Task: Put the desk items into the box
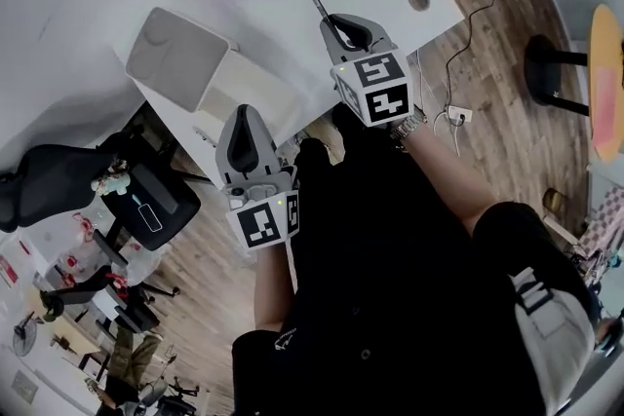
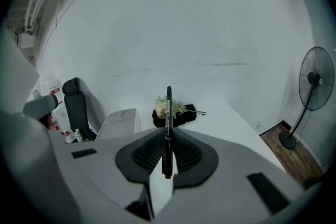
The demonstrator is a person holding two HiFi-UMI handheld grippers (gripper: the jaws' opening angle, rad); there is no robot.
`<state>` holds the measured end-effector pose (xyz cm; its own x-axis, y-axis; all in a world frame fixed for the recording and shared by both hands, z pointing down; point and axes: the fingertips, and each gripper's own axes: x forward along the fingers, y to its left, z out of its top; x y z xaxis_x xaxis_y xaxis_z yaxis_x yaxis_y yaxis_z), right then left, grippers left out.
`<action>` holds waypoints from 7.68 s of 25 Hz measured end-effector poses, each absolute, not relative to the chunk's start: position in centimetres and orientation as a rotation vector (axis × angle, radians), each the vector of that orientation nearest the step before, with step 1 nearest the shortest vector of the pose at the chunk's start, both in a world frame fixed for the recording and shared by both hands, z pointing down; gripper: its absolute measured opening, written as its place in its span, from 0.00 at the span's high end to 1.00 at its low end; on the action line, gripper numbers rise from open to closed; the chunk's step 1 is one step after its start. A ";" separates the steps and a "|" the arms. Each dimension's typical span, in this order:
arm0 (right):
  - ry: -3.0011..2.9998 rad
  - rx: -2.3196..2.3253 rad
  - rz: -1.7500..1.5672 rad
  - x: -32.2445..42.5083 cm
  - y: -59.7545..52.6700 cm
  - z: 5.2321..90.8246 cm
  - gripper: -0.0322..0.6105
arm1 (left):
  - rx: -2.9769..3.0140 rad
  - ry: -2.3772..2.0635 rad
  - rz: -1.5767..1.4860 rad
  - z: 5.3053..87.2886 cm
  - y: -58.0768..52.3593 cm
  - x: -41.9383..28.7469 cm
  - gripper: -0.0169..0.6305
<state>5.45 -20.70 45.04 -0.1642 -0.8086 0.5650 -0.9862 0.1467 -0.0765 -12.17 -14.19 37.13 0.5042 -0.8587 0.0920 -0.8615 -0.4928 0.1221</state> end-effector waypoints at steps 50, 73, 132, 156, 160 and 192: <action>-2.300 1.075 0.435 -14.6 -15.5 44.5 0.88 | 2.327 -1.908 -0.043 35.9 -8.1 -25.1 0.96; -2.206 0.498 0.376 -17.9 -17.3 54.5 0.88 | 1.874 -2.300 -0.081 37.9 -7.5 -23.8 0.96; -2.077 0.529 0.456 -18.1 -16.1 61.7 0.95 | 1.785 -2.272 -0.041 42.0 -5.1 -25.8 0.96; -2.380 0.892 0.390 -15.5 -18.5 43.4 0.95 | 2.131 -2.090 -0.058 35.6 -9.2 -24.2 0.96; -2.438 0.953 0.339 -15.4 -18.3 40.4 0.95 | 2.174 -2.061 -0.061 34.7 -9.3 -24.4 0.96; -2.594 1.267 0.222 -17.4 -13.3 30.5 0.95 | 2.408 -1.915 -0.121 31.2 -6.5 -29.2 0.96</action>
